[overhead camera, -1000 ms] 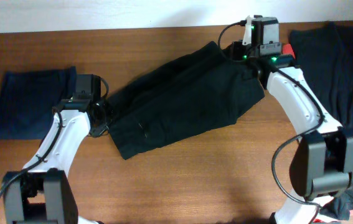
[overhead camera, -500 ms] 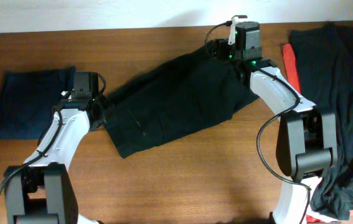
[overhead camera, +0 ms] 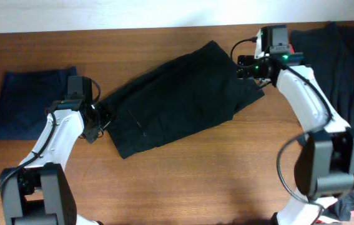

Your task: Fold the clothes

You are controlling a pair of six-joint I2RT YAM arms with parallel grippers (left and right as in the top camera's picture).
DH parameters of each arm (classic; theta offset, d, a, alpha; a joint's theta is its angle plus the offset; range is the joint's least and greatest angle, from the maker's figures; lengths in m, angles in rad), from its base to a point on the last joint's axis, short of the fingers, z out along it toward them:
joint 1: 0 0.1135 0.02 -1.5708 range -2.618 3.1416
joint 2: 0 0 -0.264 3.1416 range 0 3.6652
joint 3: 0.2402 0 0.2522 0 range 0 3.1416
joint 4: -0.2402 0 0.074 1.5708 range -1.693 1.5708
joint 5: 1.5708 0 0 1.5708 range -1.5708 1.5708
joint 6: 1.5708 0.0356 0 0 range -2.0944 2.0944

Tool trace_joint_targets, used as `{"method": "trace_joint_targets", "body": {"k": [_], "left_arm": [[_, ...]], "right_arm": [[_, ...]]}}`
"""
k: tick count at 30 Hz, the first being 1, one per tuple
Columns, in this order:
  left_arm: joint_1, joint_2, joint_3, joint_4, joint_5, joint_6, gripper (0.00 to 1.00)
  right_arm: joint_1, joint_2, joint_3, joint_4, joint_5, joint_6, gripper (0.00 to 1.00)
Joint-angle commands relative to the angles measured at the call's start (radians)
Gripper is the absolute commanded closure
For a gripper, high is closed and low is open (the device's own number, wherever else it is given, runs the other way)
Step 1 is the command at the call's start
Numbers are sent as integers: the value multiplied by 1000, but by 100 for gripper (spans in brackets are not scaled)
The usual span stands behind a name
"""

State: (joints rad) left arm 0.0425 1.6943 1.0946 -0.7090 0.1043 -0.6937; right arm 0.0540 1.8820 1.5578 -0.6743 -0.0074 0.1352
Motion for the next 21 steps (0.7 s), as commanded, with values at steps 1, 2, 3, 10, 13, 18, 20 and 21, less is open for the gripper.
{"method": "trace_joint_targets", "body": {"k": [1, 2, 3, 10, 13, 18, 20, 21], "left_arm": [[7, -10, -9, -11, 34, 37, 13], [8, -31, -9, -7, 33, 47, 13], [9, -62, -8, 2, 31, 69, 13], [-14, -126, -33, -13, 103, 180, 8], [-30, -83, -85, 39, 157, 180, 8], [-31, 14, -131, 107, 180, 181, 11], [-31, 65, -131, 149, 181, 181, 11], [-32, 90, -131, 179, 181, 180, 17]], "right_arm": [[3, -80, 17, -57, 12, 0, 14], [-2, -92, 17, -82, 12, 0, 14], [-3, -98, 17, -100, 15, 0, 14], [-4, -98, 17, -192, 19, 0, 14], [-4, -98, 17, -213, 19, 0, 14], [-4, -98, 17, -232, 19, 0, 15], [-4, -98, 17, -236, 19, 0, 15], [-4, -98, 17, -238, 19, 0, 15]]}}
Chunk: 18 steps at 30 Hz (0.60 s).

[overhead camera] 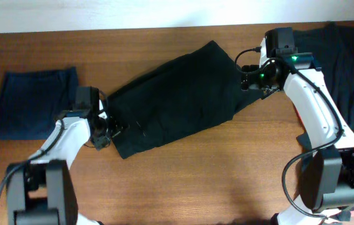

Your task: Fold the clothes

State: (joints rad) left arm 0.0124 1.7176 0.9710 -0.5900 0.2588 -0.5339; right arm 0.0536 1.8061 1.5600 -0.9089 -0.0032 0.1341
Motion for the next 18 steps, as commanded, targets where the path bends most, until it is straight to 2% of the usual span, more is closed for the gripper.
{"method": "trace_joint_targets", "body": {"k": [1, 3, 5, 6, 8, 9, 13, 14, 15, 18], "left_arm": [[-2, 86, -7, 82, 27, 21, 19], [-2, 125, -7, 135, 55, 21, 28], [-2, 151, -7, 177, 112, 21, 42], [-2, 164, -7, 192, 142, 21, 54], [-2, 174, -7, 187, 157, 20, 88], [-2, 174, -7, 177, 156, 20, 99], [17, 165, 6, 52, 122, 25, 100], [32, 156, 25, 2, 102, 54, 99], [43, 147, 43, -33, 89, 75, 99], [64, 99, 127, -158, 51, 133, 99]], "right_arm": [[-3, -22, 15, -6, 14, 1, 15], [-3, -22, 15, -13, 14, 1, 15], [-3, -22, 15, -16, 14, 1, 15], [-4, -22, 15, -16, 14, 1, 15], [-4, -22, 15, -16, 14, 1, 15], [-3, -22, 15, -16, 14, 1, 15], [-3, -22, 15, -21, 14, 0, 15], [-3, -21, 15, -23, 13, -7, 21], [-3, -21, 15, -24, 10, -7, 28], [0, -21, 14, -29, -72, -47, 67]]}}
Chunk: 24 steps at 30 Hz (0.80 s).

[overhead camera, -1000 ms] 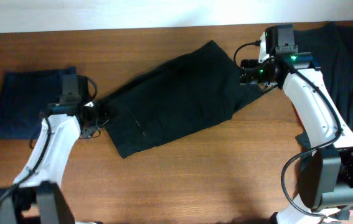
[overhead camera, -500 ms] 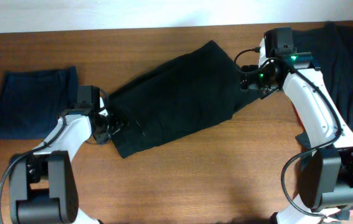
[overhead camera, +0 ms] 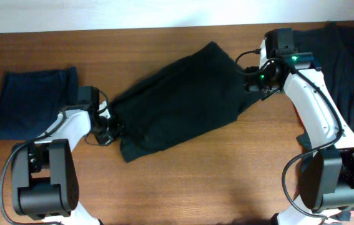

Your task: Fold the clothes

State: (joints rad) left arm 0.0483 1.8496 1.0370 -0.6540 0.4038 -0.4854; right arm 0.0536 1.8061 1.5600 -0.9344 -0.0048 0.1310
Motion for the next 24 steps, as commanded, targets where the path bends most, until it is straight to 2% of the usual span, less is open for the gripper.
{"method": "trace_joint_targets", "body": {"k": [1, 3, 4, 8, 11, 15, 20, 24], "left_arm": [[29, -60, 114, -160, -115, 103, 100], [27, -96, 189, -258, -134, 136, 99], [27, -111, 223, -305, -140, 145, 99], [26, -169, 355, -486, -144, 190, 99], [26, -207, 421, -586, -148, 196, 100], [22, -230, 428, -611, -147, 196, 100], [17, -231, 428, -613, -147, 196, 100], [17, -231, 428, -614, -151, 196, 99]], "right_arm": [[2, -19, 14, -5, -122, -61, 76], [13, -18, 8, -9, -211, -85, 92], [25, -17, -1, -9, -261, -104, 96], [116, 0, -51, -3, -367, -132, 96], [240, 48, -121, 60, -405, -131, 96], [372, 110, -174, 156, -507, -105, 96], [576, 242, -177, 267, -508, -89, 96], [669, 333, -177, 335, -513, -46, 96]]}}
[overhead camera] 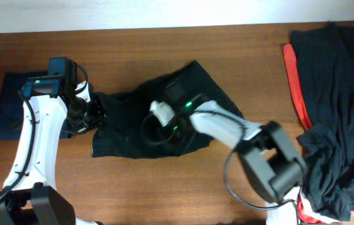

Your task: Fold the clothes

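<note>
A black garment (133, 134) lies bunched in the middle of the table, its right end drawn over toward the left. My left gripper (93, 115) is at the garment's left edge and looks shut on the cloth there. My right gripper (166, 127) is low over the middle of the garment, dark against the dark cloth, and appears shut on the end it has carried over. Its fingers are hard to make out.
A folded navy cloth (5, 109) lies at the far left, partly under the left arm. A heap of black clothes (336, 94) with a red piece (294, 78) fills the right side. Bare wooden table (164, 194) runs along the front.
The right gripper has moved from the garment's far right corner to over its middle, and the right end came with it. The left gripper has shifted up and left with the left edge.
The garment first lay stretched diagonally, with the left gripper at its lower left end and the right gripper at its upper right corner. Both stayed at those ends through the two later moments. Now the right end is folded over and the garment is shorter.
</note>
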You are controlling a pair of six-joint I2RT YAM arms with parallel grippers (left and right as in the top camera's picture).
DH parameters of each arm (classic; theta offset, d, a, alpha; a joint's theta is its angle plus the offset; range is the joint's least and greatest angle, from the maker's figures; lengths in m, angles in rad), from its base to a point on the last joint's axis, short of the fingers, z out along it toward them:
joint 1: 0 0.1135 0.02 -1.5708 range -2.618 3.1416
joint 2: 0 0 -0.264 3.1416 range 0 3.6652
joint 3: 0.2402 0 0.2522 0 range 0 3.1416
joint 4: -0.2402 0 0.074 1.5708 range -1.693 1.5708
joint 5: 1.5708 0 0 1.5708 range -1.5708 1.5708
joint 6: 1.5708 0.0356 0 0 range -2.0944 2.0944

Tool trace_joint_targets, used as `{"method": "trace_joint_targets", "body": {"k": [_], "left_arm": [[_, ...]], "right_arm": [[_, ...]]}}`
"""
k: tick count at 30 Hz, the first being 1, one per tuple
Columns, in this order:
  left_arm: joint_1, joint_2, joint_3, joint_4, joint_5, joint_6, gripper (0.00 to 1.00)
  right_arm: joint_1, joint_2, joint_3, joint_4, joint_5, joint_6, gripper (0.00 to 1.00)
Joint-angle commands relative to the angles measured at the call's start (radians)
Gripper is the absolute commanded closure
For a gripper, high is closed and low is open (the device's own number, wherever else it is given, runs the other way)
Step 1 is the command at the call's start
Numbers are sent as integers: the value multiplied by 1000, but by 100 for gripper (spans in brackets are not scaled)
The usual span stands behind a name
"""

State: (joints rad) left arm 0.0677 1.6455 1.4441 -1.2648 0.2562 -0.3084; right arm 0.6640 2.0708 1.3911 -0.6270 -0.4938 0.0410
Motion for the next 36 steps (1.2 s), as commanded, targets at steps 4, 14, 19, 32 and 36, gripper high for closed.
{"method": "trace_joint_targets", "body": {"k": [4, 14, 19, 32, 36], "left_arm": [[-2, -26, 21, 0, -3, 19, 100], [-2, -26, 21, -4, -43, 19, 100], [-2, -26, 21, -4, -43, 19, 99], [-24, -27, 21, 27, 233, 19, 99], [-132, -26, 21, 111, 307, 18, 99]], "right_arm": [[107, 89, -3, 68, -24, 45, 96], [-132, 11, 277, -332, 215, 41, 89], [-311, 15, 286, -481, 375, 23, 89], [-435, 17, -11, -325, 361, -7, 90], [-407, 17, -31, -319, 344, 3, 90]]}}
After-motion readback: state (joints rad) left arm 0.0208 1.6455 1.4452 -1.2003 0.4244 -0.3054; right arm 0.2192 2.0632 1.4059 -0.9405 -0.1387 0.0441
